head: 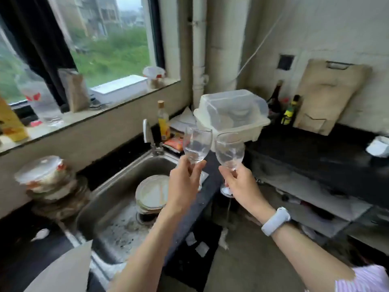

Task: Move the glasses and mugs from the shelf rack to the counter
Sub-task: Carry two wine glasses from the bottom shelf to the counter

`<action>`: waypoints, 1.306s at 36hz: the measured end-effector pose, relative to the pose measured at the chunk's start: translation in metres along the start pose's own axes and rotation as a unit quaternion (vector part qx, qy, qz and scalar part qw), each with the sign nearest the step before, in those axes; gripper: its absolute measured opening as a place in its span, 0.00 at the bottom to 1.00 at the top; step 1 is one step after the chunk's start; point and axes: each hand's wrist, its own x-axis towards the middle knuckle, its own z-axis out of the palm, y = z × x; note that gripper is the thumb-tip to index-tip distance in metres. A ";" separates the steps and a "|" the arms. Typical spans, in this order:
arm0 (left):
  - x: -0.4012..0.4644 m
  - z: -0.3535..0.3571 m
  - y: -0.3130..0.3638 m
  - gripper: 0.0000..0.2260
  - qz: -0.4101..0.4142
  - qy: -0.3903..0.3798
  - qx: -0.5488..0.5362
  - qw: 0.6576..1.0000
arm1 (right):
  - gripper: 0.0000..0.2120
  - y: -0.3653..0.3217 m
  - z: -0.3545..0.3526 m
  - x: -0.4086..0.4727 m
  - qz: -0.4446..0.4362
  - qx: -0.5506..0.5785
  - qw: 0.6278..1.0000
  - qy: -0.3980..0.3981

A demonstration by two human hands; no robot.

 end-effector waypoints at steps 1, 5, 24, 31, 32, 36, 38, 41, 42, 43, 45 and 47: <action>0.004 0.027 0.011 0.11 0.007 -0.019 -0.010 1.000 | 0.08 0.008 -0.027 0.003 0.004 -0.006 1.000 0.015; 0.016 0.125 0.053 0.08 0.039 -0.103 -0.041 0.993 | 0.06 0.039 -0.126 0.006 0.026 -0.039 0.994 0.102; 0.050 0.524 0.150 0.09 0.082 -0.407 -0.138 0.899 | 0.14 0.210 -0.434 0.015 0.185 -0.086 0.887 0.415; 0.089 0.645 0.153 0.09 0.050 -0.470 -0.131 0.871 | 0.14 0.269 -0.512 0.066 0.259 -0.077 0.855 0.441; 0.094 0.660 0.154 0.09 0.043 -0.475 -0.131 0.869 | 0.14 0.277 -0.521 0.072 0.264 -0.077 0.852 0.446; 0.101 0.718 0.150 0.09 0.008 -0.493 -0.117 0.862 | 0.07 0.314 -0.551 0.090 0.285 -0.054 0.847 0.445; 0.102 0.747 0.146 0.09 -0.007 -0.506 -0.109 0.856 | 0.06 0.336 -0.565 0.097 0.302 -0.036 0.844 0.442; 0.100 0.790 0.139 0.07 -0.028 -0.521 -0.087 0.849 | 0.05 0.372 -0.588 0.108 0.329 -0.020 0.839 0.433; 0.099 0.804 0.137 0.07 -0.033 -0.525 -0.079 0.847 | 0.06 0.384 -0.594 0.111 0.338 -0.015 0.838 0.429; 0.098 0.818 0.134 0.07 -0.036 -0.526 -0.071 0.847 | 0.08 0.395 -0.601 0.115 0.347 -0.012 0.836 0.425; 0.096 0.845 0.129 0.07 -0.043 -0.523 -0.049 0.850 | 0.09 0.418 -0.615 0.124 0.361 -0.021 0.833 0.418; 0.095 0.874 0.122 0.07 -0.051 -0.512 -0.028 0.857 | 0.09 0.443 -0.630 0.134 0.365 -0.035 0.834 0.412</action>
